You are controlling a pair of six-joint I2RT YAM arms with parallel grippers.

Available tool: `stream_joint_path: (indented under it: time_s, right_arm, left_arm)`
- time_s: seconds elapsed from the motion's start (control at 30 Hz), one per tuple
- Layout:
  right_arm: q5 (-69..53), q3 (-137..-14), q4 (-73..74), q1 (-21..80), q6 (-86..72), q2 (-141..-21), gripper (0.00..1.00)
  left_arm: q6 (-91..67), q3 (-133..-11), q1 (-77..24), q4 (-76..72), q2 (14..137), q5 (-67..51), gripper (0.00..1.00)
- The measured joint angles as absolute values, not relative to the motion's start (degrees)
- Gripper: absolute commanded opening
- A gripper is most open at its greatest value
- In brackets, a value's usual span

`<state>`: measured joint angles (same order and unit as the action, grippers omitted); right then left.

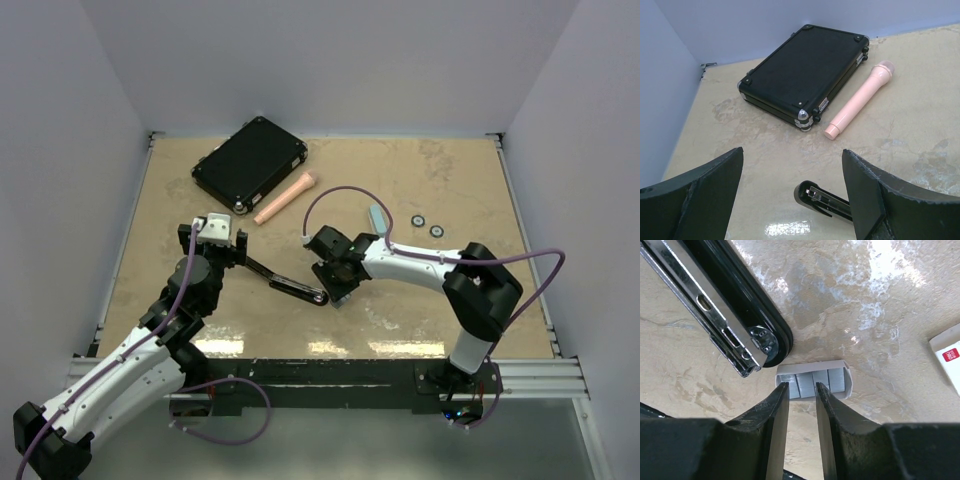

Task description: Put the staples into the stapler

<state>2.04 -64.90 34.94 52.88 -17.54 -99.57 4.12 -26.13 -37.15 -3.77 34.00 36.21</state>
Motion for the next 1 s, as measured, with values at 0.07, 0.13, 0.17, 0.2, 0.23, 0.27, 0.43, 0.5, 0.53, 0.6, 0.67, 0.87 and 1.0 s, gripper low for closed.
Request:
stream_joint_path:
  time_s: [0.07,0.13,0.17,0.2,0.23,0.27,0.43,0.5,0.53,0.6,0.67,0.87,1.0]
  right_arm:
    - [1.9,-64.8,34.7,52.5,-17.5,-99.6,0.33]
    - [1.8,-64.5,34.3,52.2,-17.3,-99.6,0.32]
    - [1.8,-64.3,34.2,52.1,-17.3,-99.6,0.32]
    - [1.8,-64.2,34.1,52.0,-17.3,-99.6,0.32]
    - [1.7,-64.2,34.1,51.9,-17.3,-99.7,0.32]
    - [1.7,-64.2,33.8,51.8,-17.2,-99.8,0.32]
    - [0.9,-63.9,33.0,51.8,-16.9,-100.2,0.32]
    - [0.6,-63.8,32.9,51.8,-16.8,-100.2,0.32]
    - [0.5,-63.7,32.9,51.8,-16.6,-100.4,0.32]
    - [0.5,-63.7,32.9,51.8,-16.5,-100.9,0.32]
    - [0.5,-63.7,32.8,51.7,-16.4,-101.1,0.32]
    - [0.5,-63.7,32.7,51.7,-16.3,-101.1,0.24]
    - [0.5,-63.8,32.8,51.7,-16.1,-101.1,0.16]
  left_arm:
    - [4.1,-26.1,-37.1,-3.8,34.0,36.2,0.84]
    - [4.1,-26.1,-37.1,-3.8,34.0,36.2,0.84]
    - [4.1,-26.1,-37.1,-3.8,34.0,36.1,0.84]
    - [4.1,-26.1,-37.1,-3.8,34.0,36.1,0.84]
    - [4.1,-26.1,-37.1,-3.8,34.0,36.0,0.84]
    - [4.1,-26.1,-37.1,-3.8,34.0,36.0,0.84]
    - [4.1,-26.1,-37.1,-3.8,34.0,35.9,0.84]
    - [4.1,-26.1,-37.1,-3.8,34.0,35.8,0.84]
    - [4.1,-26.1,-37.1,-3.8,34.0,35.7,0.84]
    - [4.1,-26.1,-37.1,-3.8,34.0,35.7,0.84]
    - [4.1,-26.1,-37.1,-3.8,34.0,35.7,0.84]
    - [4.1,-26.1,-37.1,-3.8,34.0,35.7,0.84]
    - [4.1,-26.1,-37.1,-3.8,34.0,35.7,0.84]
